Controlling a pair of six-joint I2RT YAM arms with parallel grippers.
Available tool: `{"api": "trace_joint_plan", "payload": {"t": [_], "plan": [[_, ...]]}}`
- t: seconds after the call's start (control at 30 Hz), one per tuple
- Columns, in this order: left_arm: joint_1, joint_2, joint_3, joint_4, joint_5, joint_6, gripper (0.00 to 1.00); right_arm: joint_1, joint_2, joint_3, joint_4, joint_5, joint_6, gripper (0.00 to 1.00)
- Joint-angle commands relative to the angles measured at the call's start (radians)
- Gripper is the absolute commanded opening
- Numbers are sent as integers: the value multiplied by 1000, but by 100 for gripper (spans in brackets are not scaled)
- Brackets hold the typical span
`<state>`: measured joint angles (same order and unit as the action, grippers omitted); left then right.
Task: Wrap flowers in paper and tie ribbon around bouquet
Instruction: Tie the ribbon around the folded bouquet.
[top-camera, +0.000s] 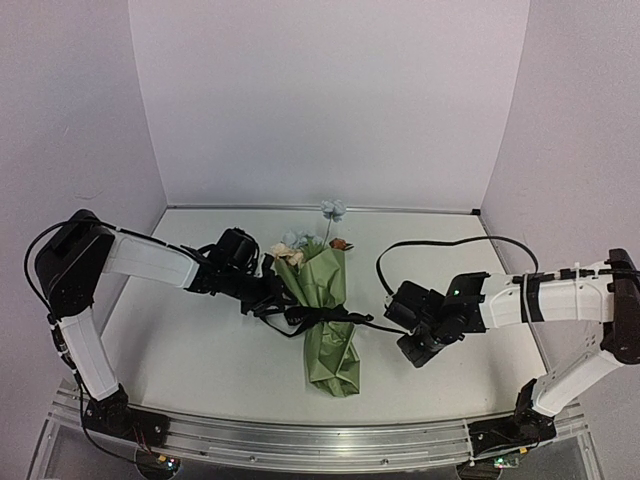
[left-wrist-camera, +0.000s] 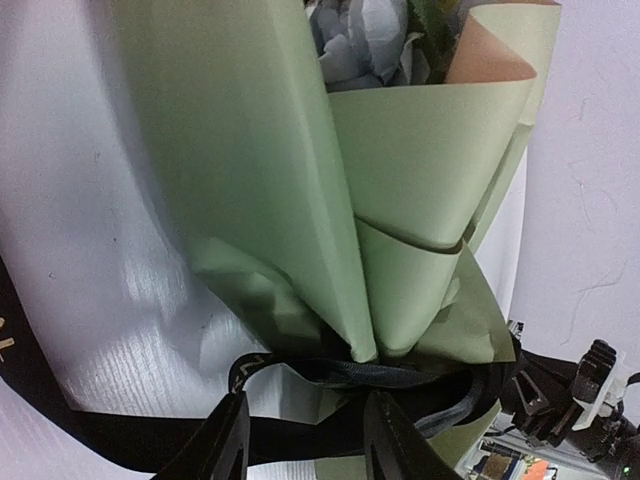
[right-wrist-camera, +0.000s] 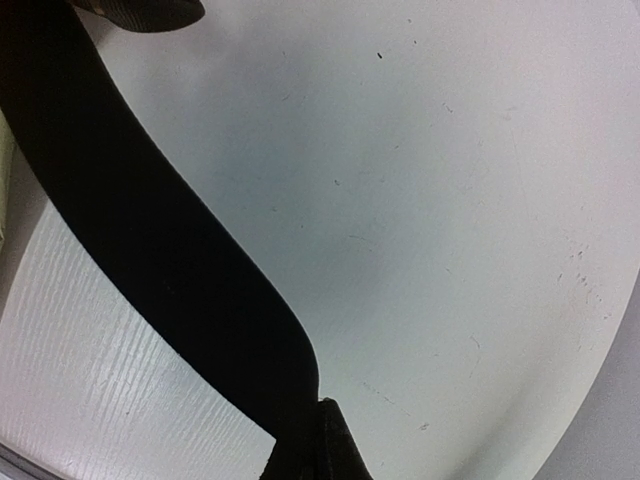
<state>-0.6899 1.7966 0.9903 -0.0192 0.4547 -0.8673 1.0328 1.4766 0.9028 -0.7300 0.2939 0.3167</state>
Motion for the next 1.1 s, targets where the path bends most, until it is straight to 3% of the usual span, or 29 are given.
{"api": "trace_joint_plan", "payload": {"t": [0.0, 0.2, 0.57, 1.07], "plan": [[6, -69, -53, 43, -25, -133, 48, 4, -36, -2, -14, 10, 15, 0], [10, -159, -133, 38, -90, -285, 55, 3, -35, -1, -14, 9, 13, 0], [-18, -135, -175, 177, -72, -524, 51, 4, -37, -4, -12, 4, 14, 0], [-75, -55, -150, 186, -79, -604, 50, 3, -30, -7, 7, -2, 7, 0]]}}
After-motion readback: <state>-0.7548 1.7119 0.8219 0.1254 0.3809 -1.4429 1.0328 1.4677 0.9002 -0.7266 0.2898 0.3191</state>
